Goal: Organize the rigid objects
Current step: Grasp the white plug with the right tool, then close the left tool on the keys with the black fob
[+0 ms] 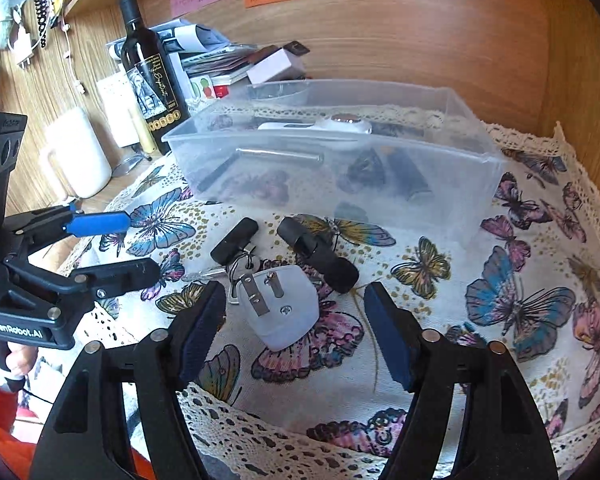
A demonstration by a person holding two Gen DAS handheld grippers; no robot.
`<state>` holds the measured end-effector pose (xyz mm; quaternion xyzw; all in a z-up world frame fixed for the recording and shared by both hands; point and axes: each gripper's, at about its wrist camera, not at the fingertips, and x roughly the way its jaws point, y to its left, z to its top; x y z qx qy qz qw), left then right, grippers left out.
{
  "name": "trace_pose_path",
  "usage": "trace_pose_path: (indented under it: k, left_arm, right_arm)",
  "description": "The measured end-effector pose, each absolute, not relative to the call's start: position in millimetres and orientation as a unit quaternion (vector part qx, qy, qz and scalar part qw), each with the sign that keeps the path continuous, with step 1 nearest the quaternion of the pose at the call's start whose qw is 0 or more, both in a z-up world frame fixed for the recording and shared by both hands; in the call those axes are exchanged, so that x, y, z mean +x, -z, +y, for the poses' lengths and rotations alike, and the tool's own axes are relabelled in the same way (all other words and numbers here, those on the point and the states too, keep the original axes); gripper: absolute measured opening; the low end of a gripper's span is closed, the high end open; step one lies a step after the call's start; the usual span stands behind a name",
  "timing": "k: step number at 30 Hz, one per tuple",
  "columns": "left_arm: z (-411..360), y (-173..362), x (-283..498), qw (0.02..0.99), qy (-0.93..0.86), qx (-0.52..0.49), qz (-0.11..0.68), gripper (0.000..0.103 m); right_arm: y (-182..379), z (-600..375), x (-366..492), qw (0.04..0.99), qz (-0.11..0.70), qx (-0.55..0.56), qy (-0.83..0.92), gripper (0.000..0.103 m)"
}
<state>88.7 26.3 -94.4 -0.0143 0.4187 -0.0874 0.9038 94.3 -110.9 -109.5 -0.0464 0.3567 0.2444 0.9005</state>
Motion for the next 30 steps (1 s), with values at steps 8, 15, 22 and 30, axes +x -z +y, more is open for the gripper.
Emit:
trace_pose_path:
  k: [8, 15, 22, 30]
  left_arm:
    - [6.4, 105.0, 99.9, 0.888, 0.119, -0.006, 0.445, 0.067]
    - [-16.3, 111.4, 117.4, 0.872, 0.144, 0.011, 0.467, 0.056]
    - [-33.9, 113.8, 131.2, 0.871, 0.148, 0.028, 0.467, 0.041]
    - [-51.1, 116.1, 139.1, 0.877, 0.146, 0.056, 0.455, 0.034]
  right_arm:
    - [111.7, -110.9, 95.6, 0.896, 0.359, -0.041, -0.258, 0.04]
    - [103.6, -140.5, 92.4, 0.912, 0.342, -0.022, -0.227, 0.04]
    - [94.7, -164.8, 89.5, 0.924, 0.326, -0.014, -0.201, 0.04]
    - [91.5, -175.7, 88.3, 0.927, 0.317, -0.005, -0.198, 0.04]
